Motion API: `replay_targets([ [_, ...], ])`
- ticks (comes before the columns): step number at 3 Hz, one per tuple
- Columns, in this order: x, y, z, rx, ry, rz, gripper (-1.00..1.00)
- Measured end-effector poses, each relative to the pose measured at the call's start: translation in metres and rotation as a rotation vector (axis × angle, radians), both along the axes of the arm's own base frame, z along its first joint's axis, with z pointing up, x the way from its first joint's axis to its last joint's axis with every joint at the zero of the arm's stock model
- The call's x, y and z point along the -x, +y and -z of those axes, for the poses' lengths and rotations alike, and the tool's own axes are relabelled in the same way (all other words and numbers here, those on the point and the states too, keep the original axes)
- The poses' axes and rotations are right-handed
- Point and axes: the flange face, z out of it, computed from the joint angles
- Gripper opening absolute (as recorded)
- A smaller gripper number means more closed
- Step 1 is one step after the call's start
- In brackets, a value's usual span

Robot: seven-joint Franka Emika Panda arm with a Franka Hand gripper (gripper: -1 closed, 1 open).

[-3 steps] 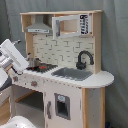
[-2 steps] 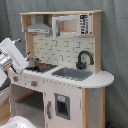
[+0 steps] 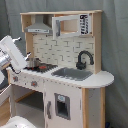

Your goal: Play with the kitchen

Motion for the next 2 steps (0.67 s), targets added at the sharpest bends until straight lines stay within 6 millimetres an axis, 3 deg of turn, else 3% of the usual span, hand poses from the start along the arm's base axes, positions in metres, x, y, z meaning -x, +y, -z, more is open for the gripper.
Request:
replay_targets([
  [2, 0.02, -0.029, -0.023, -0.101, -0.041, 0.179, 1.0],
])
